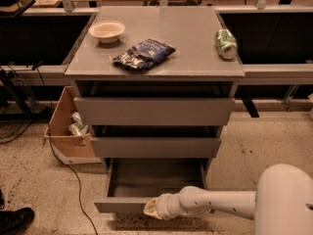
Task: Close bottom drawer
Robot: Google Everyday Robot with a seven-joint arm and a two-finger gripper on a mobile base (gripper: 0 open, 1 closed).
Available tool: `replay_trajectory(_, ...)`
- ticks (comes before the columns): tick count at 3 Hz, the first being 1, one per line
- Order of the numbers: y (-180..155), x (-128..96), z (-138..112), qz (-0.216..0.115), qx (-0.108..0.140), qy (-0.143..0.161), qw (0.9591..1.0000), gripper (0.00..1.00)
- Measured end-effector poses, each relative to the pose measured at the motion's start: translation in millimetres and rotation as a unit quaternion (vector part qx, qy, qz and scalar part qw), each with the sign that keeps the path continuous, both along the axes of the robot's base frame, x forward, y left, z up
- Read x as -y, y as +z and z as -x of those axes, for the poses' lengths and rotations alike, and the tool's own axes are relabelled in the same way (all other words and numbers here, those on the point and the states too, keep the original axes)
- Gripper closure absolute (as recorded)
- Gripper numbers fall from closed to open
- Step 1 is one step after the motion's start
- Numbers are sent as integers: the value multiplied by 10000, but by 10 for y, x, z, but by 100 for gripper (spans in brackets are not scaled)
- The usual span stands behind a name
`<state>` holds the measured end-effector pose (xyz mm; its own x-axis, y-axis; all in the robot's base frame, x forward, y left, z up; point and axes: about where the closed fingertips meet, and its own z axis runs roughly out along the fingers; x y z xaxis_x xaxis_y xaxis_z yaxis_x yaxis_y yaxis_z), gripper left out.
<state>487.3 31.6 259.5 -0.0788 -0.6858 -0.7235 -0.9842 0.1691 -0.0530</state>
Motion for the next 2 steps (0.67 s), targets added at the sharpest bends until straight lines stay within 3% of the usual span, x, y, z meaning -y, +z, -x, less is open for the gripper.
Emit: replay_trajectory(2,-357,-51,36,-185,-132,-90,9997,100)
